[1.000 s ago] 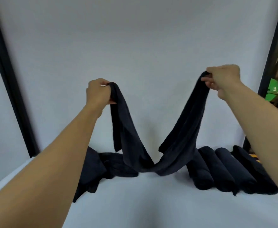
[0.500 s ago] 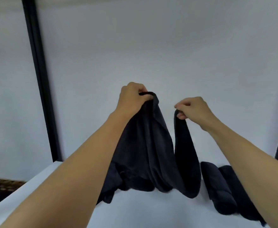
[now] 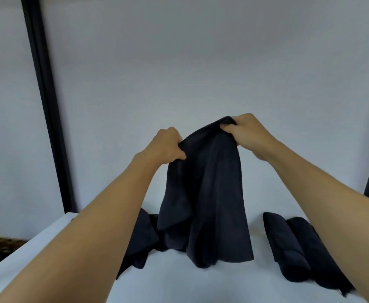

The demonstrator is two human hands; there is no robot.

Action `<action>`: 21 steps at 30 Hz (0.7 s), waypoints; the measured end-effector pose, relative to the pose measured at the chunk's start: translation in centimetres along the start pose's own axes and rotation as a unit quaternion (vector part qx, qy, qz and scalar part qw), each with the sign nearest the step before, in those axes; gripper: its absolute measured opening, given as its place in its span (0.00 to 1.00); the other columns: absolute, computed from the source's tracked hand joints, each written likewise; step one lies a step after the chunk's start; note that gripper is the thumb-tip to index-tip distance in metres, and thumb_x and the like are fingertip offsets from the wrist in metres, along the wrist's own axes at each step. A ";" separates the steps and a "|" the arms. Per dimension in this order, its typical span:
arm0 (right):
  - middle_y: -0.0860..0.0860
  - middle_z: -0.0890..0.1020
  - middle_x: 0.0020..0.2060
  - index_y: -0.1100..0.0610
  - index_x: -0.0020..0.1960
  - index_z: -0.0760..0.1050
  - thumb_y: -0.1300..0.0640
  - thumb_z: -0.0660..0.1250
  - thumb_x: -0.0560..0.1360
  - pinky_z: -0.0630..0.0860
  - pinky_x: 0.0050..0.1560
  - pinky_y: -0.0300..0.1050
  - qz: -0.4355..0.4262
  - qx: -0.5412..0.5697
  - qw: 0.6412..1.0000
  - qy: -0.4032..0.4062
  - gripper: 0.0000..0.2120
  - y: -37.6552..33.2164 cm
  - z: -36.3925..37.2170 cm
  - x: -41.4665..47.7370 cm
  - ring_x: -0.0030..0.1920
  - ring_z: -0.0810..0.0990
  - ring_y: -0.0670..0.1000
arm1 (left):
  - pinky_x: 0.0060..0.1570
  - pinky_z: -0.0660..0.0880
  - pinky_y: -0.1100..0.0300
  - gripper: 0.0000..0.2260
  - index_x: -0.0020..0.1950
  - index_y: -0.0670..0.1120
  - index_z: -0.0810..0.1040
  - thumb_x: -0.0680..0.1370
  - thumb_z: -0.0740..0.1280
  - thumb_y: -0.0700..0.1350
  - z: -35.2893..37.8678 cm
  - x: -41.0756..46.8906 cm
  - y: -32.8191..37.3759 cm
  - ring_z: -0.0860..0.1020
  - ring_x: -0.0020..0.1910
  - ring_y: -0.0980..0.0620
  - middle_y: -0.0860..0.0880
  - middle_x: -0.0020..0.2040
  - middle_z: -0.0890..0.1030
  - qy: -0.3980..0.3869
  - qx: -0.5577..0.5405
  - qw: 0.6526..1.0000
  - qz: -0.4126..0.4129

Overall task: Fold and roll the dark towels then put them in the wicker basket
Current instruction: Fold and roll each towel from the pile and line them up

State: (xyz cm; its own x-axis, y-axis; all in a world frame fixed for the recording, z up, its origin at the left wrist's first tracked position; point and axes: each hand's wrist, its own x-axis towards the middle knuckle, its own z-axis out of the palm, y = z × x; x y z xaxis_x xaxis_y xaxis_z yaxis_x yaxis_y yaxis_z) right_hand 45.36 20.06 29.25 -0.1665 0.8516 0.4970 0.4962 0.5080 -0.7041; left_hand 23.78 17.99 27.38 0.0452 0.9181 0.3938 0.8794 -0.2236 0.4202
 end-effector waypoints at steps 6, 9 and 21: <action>0.56 0.82 0.45 0.64 0.49 0.79 0.55 0.63 0.79 0.78 0.49 0.49 0.073 0.094 0.989 0.082 0.12 1.6 -3.5 1.2 0.44 0.81 0.54 | 0.32 0.71 0.60 0.07 0.36 0.43 0.77 0.74 0.70 0.40 -0.2 0.2 -4.9 0.76 0.25 0.50 0.46 0.29 0.77 0.009 0.026 0.994 -0.110; 0.54 0.76 0.40 0.58 0.45 0.74 0.56 0.62 0.76 0.73 0.43 0.47 0.112 0.090 0.984 0.101 0.06 2.9 -5.1 1.8 0.40 0.76 0.52 | 0.31 0.75 0.59 0.03 0.43 0.41 0.80 0.75 0.71 0.39 -1.0 0.9 -5.8 0.79 0.24 0.51 0.42 0.29 0.80 0.060 -0.088 0.984 -0.143; 0.51 0.76 0.35 0.57 0.41 0.76 0.55 0.66 0.75 0.73 0.32 0.41 0.106 -0.012 0.980 0.170 0.06 4.7 -10.6 6.4 0.32 0.74 0.49 | 0.44 0.83 0.52 0.06 0.46 0.43 0.81 0.76 0.67 0.33 -3.3 8.4 -1.8 0.84 0.35 0.43 0.44 0.40 0.82 0.269 -0.259 0.927 -0.040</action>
State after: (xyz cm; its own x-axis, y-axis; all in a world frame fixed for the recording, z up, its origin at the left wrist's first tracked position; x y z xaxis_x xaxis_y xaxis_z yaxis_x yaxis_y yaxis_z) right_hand 55.72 26.55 34.51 0.2345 0.8429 0.4842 0.5097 0.3175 -0.7996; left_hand 21.00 25.07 32.60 -0.3763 0.6736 0.6361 0.5179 -0.4163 0.7473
